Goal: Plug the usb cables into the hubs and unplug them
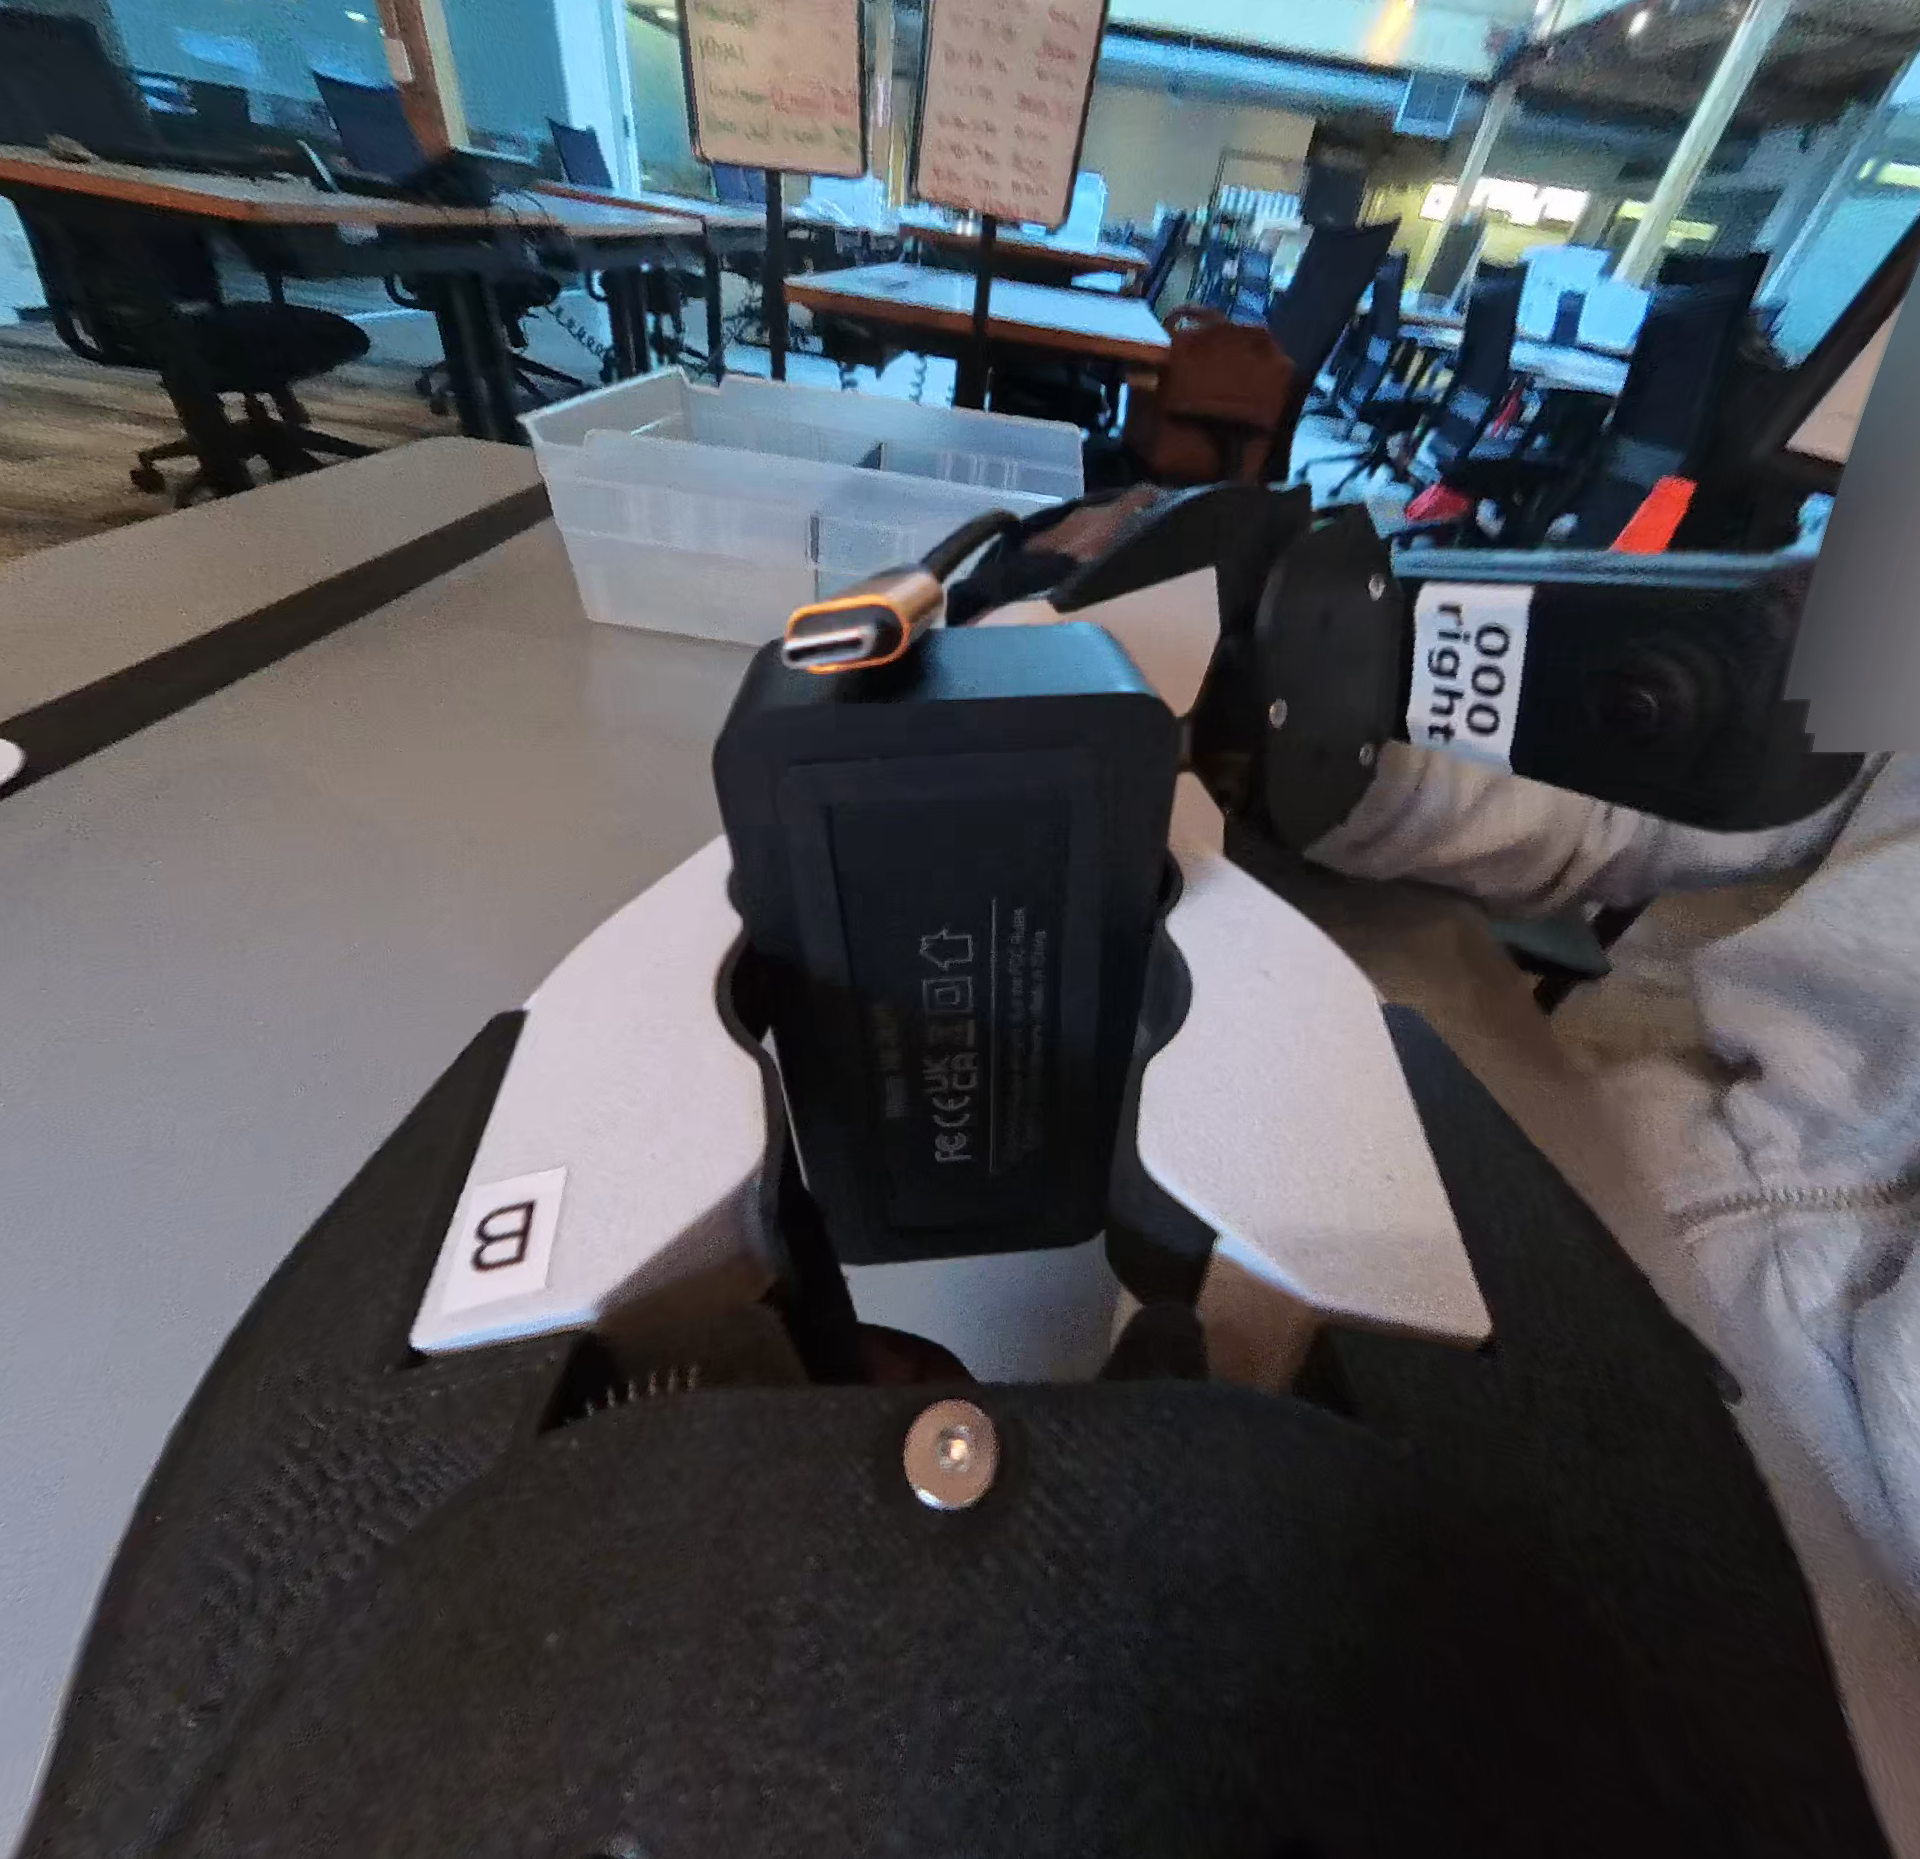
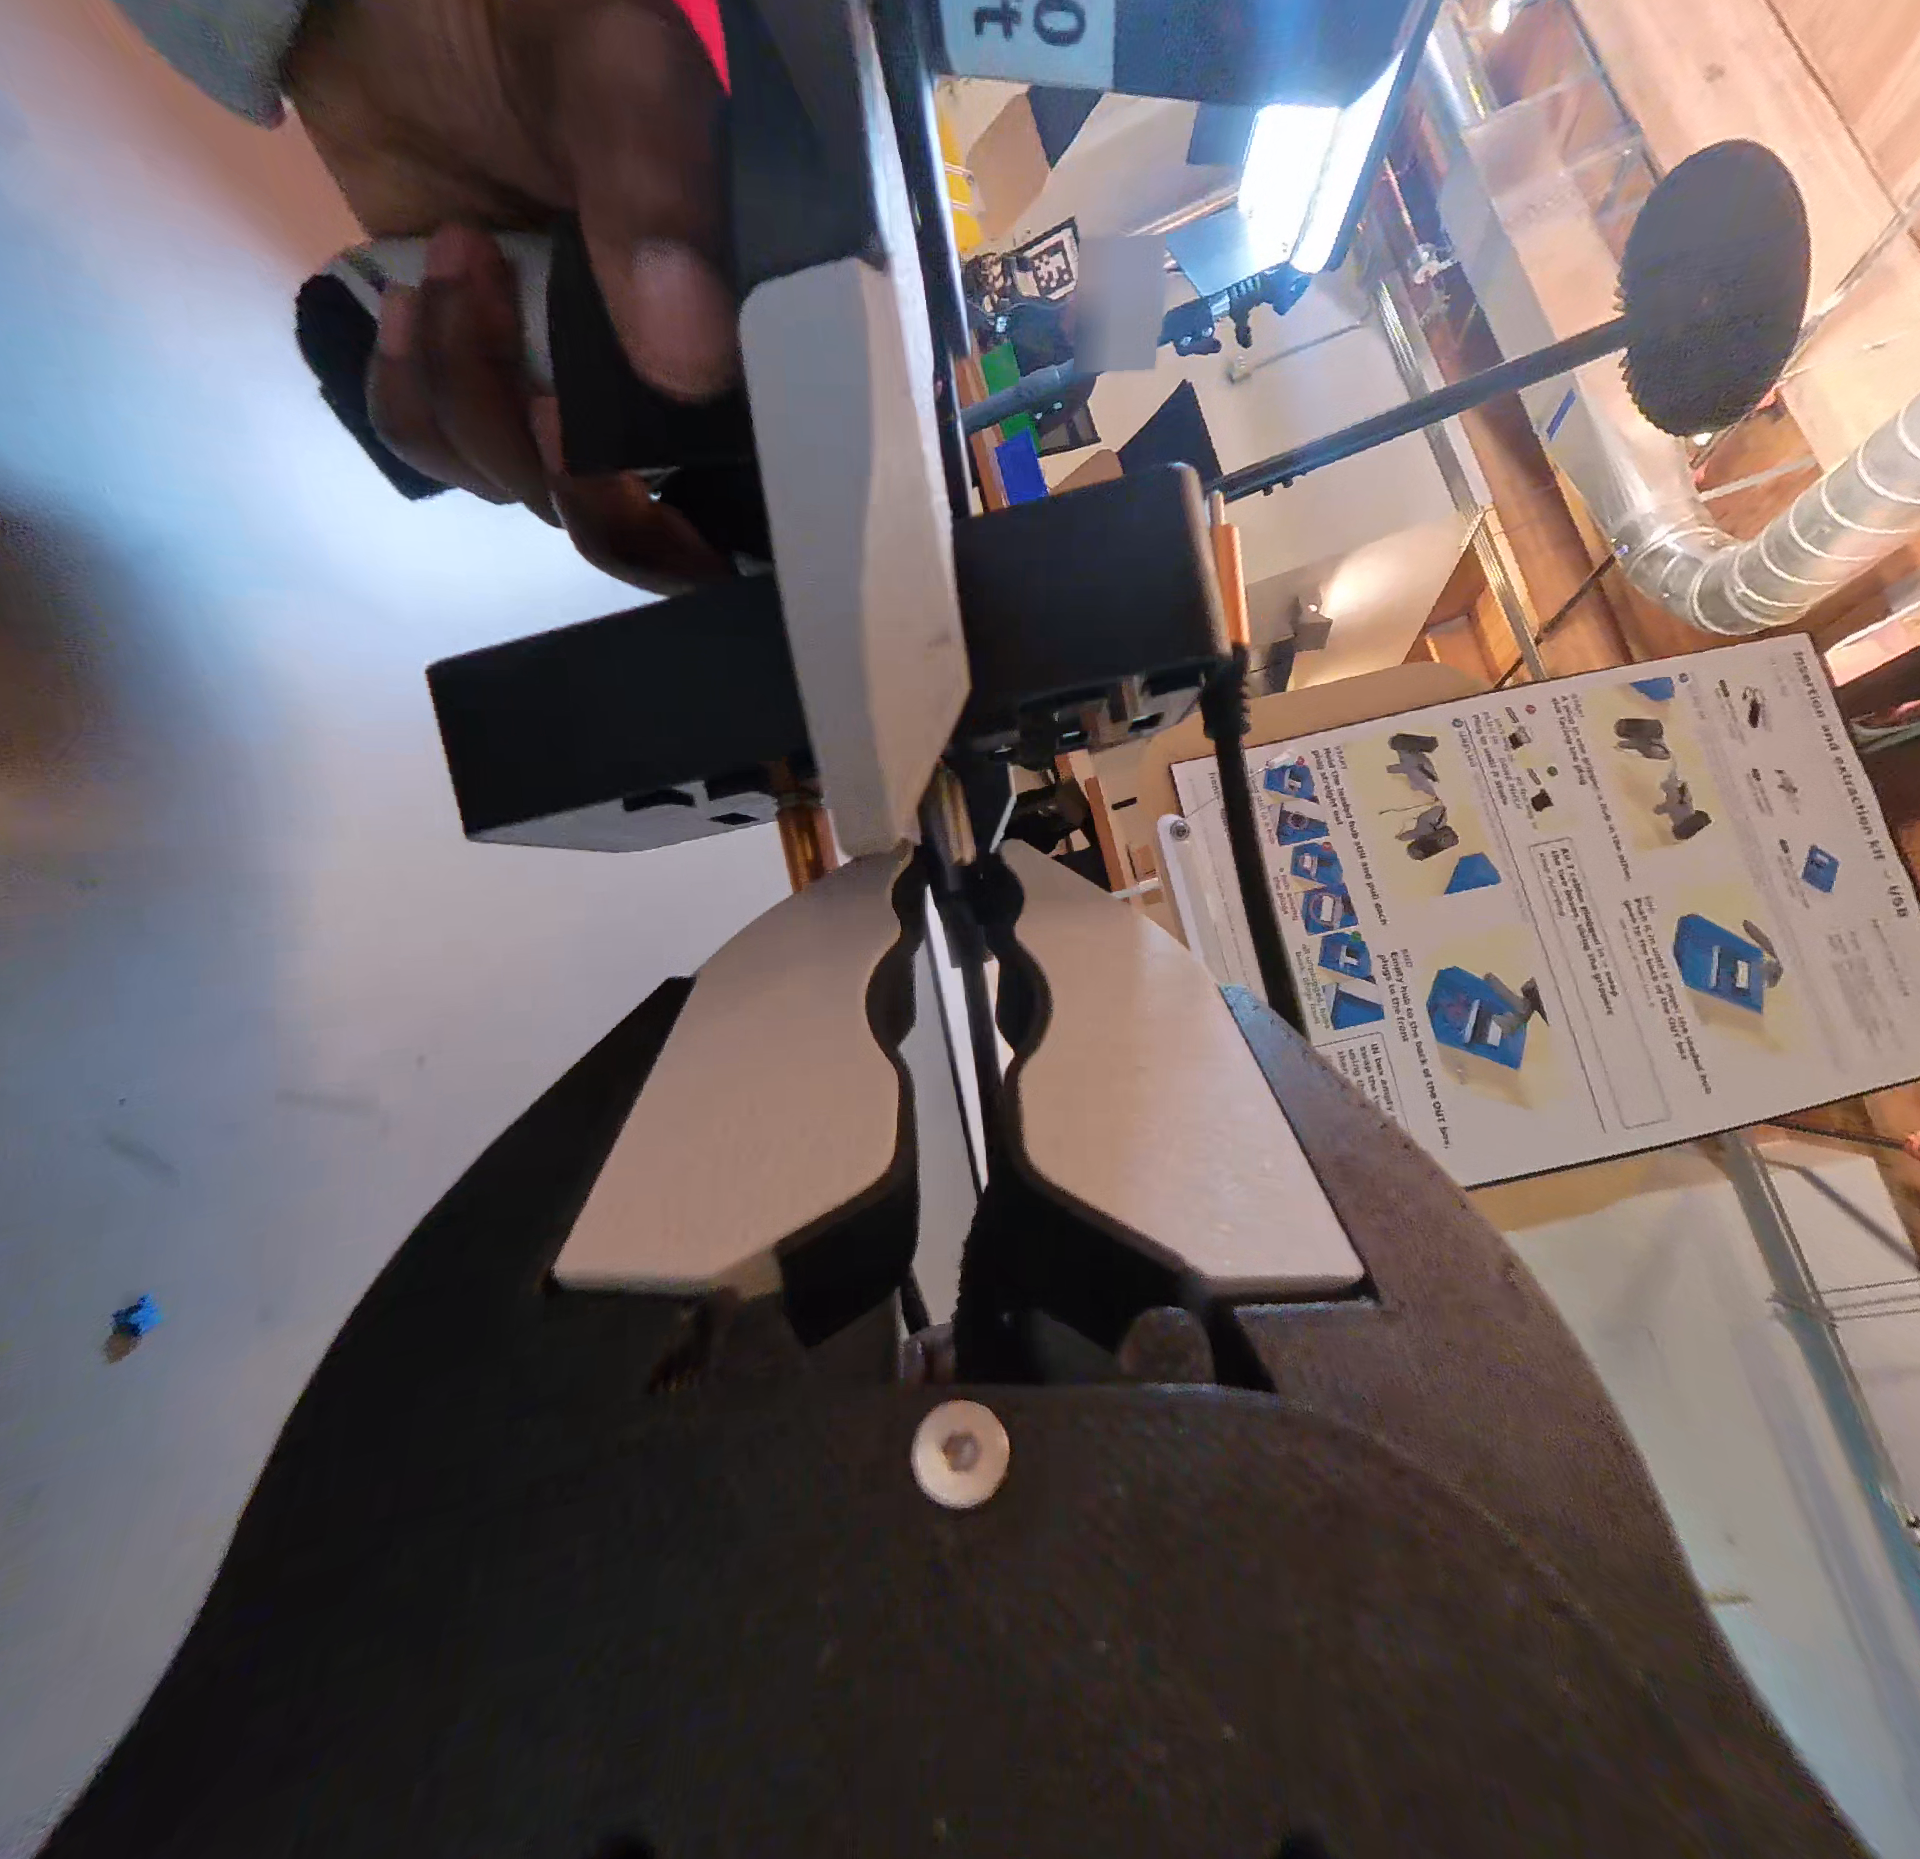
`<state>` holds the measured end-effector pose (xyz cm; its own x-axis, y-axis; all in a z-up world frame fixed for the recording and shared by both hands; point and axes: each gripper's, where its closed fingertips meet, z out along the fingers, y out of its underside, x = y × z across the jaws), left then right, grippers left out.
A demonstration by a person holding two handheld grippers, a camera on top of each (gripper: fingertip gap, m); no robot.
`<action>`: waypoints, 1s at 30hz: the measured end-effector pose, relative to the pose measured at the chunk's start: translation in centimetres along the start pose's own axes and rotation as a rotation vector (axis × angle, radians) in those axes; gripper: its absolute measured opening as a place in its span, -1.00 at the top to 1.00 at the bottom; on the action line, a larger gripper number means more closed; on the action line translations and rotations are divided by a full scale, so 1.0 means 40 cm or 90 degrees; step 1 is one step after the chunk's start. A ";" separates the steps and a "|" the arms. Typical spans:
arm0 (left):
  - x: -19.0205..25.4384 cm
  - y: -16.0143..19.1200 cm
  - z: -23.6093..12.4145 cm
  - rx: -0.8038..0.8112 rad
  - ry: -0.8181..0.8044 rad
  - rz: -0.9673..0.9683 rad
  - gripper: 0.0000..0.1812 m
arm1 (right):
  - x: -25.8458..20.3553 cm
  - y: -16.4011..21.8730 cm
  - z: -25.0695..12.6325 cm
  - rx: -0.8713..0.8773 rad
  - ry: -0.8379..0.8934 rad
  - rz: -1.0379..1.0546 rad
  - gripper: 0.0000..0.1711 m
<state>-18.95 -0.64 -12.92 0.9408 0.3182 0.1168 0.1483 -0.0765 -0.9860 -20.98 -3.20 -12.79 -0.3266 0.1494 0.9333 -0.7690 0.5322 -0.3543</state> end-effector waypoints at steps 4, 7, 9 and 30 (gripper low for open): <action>0.003 -0.015 -0.003 0.010 -0.031 0.066 0.23 | 0.014 -0.008 -0.003 0.009 0.015 -0.022 0.89; 0.011 -0.024 -0.005 0.009 -0.028 0.086 0.23 | 0.027 -0.015 -0.010 0.022 0.016 -0.036 0.87; 0.011 -0.010 -0.004 -0.009 -0.022 0.087 0.23 | 0.020 -0.010 -0.011 0.024 0.008 -0.064 0.87; -0.056 -0.090 -0.119 0.185 -0.062 -0.014 0.23 | 0.462 0.149 -0.301 0.359 0.236 0.751 0.91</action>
<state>-20.16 -5.57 -9.07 0.9025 0.4069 0.1411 0.0623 0.2008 -0.9776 -24.99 12.77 3.06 -0.8440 0.5362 -0.0105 -0.2848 -0.4647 -0.8384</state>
